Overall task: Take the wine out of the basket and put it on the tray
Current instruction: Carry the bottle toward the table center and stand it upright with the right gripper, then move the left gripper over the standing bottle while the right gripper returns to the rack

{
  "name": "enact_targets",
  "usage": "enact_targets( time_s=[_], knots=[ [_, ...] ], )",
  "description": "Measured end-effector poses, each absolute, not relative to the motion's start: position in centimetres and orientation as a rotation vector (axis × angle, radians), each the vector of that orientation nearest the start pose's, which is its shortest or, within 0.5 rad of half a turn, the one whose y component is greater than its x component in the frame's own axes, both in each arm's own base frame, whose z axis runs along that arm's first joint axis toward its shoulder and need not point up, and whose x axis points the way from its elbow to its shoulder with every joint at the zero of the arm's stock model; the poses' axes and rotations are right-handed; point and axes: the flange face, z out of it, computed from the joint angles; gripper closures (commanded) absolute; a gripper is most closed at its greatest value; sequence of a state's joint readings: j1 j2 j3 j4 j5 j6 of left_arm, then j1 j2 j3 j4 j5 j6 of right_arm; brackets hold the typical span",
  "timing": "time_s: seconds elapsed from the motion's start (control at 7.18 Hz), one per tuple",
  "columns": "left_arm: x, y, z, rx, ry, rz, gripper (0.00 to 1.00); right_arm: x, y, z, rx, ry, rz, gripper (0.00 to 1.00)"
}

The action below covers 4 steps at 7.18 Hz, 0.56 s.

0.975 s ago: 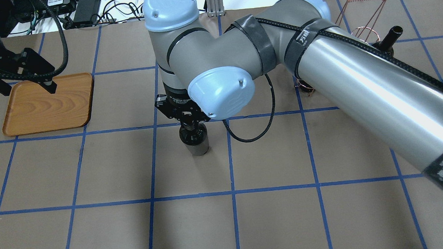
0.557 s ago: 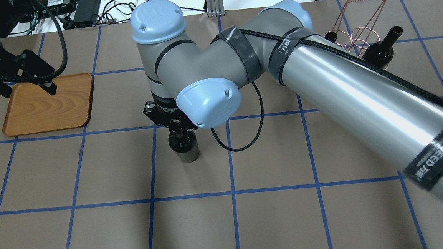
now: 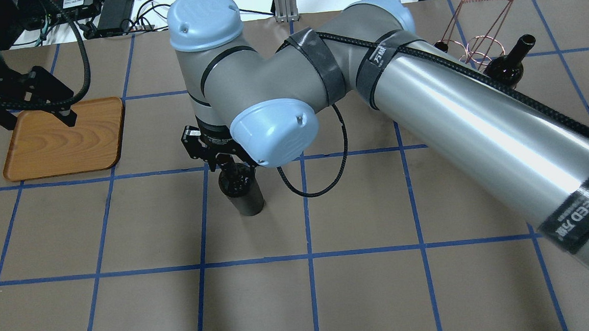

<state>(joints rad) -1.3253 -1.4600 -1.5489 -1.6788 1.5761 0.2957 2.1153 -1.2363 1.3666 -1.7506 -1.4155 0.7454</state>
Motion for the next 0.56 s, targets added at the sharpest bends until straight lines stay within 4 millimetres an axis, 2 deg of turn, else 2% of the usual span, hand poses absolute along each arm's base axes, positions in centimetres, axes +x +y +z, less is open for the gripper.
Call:
enact_targets(
  time_s=[0.14, 0.28, 0.42, 0.56],
  knots=[
    [-2.3, -46.2, 53.9, 0.069, 3.146, -0.033, 0.00, 43.7, -47.4, 44.1, 0.285, 2.967, 0.032, 0.00],
    [-3.3, -46.2, 53.7, 0.022, 3.181, -0.030, 0.00, 40.3, -49.0, 46.2, 0.228, 2.968, -0.015, 0.00],
    [-5.2, -46.2, 53.4, -0.040, 3.200, -0.019, 0.00, 36.0, -50.8, 47.9, 0.150, 2.975, -0.050, 0.00],
    [-8.3, -46.1, 52.9, -0.087, 3.202, 0.000, 0.00, 31.4, -52.7, 48.9, 0.085, 2.991, -0.088, 0.00]
  ],
)
